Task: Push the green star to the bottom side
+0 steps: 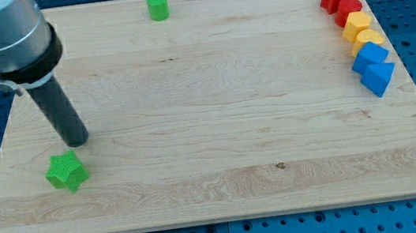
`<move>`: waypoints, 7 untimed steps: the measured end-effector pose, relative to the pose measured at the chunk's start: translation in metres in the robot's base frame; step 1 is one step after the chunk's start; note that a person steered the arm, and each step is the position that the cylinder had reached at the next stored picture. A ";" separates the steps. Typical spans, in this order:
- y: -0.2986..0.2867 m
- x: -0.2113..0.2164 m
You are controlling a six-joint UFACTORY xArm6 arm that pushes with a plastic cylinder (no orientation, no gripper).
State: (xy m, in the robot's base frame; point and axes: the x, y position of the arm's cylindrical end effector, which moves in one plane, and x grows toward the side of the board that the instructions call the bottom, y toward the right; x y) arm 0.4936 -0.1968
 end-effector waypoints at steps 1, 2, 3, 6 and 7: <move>-0.006 0.013; -0.006 0.013; -0.006 0.022; -0.006 0.045; -0.004 0.041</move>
